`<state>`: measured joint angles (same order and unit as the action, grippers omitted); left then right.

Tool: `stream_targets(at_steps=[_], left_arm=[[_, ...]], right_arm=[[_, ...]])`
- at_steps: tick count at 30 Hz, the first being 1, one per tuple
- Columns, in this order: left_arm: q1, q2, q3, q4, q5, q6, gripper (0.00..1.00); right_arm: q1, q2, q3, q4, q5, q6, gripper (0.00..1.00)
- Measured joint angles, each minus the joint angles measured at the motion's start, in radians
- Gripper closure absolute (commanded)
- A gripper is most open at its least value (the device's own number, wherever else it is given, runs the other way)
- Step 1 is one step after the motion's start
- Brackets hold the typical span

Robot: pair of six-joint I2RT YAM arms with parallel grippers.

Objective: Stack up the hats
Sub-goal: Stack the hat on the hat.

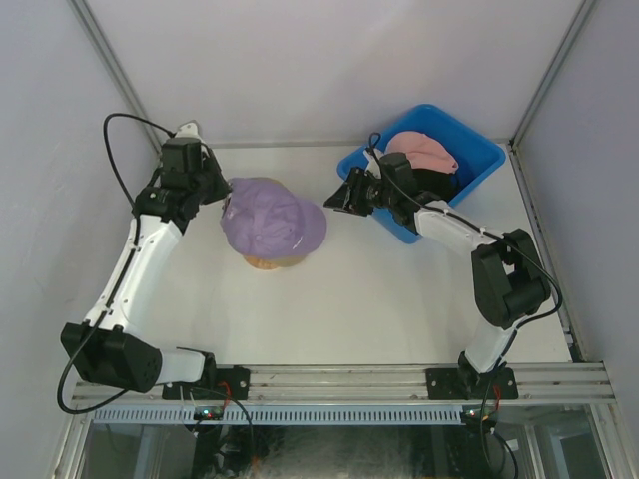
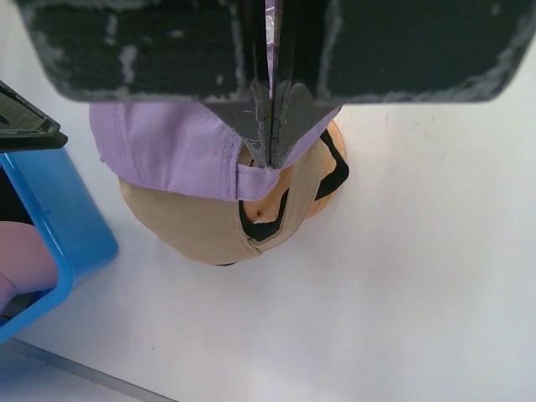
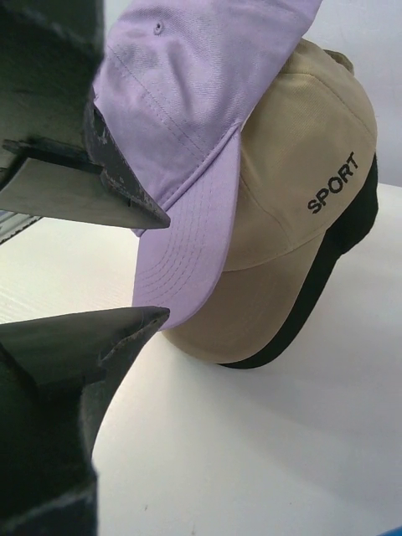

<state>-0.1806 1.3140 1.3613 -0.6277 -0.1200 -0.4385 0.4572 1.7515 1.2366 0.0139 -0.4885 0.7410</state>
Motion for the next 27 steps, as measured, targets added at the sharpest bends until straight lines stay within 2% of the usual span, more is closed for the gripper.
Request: stream_targets(at_steps=[7,14,27], left_arm=[[-0.015,0.029,0.093,-0.079,0.002,0.014,1.0],[-0.032,0.072,0.188,-0.182,0.018,0.032,1.0],[-0.04,0.115,0.212,-0.246,0.019,0.04,1.0]], right_arm=[[0.002,0.0,0.0,0.005,-0.014,0.003,0.57],[0.005,0.0,-0.016,0.063,-0.06,0.014,0.52],[0.04,0.003,-0.145,0.19,-0.142,0.009,0.45]])
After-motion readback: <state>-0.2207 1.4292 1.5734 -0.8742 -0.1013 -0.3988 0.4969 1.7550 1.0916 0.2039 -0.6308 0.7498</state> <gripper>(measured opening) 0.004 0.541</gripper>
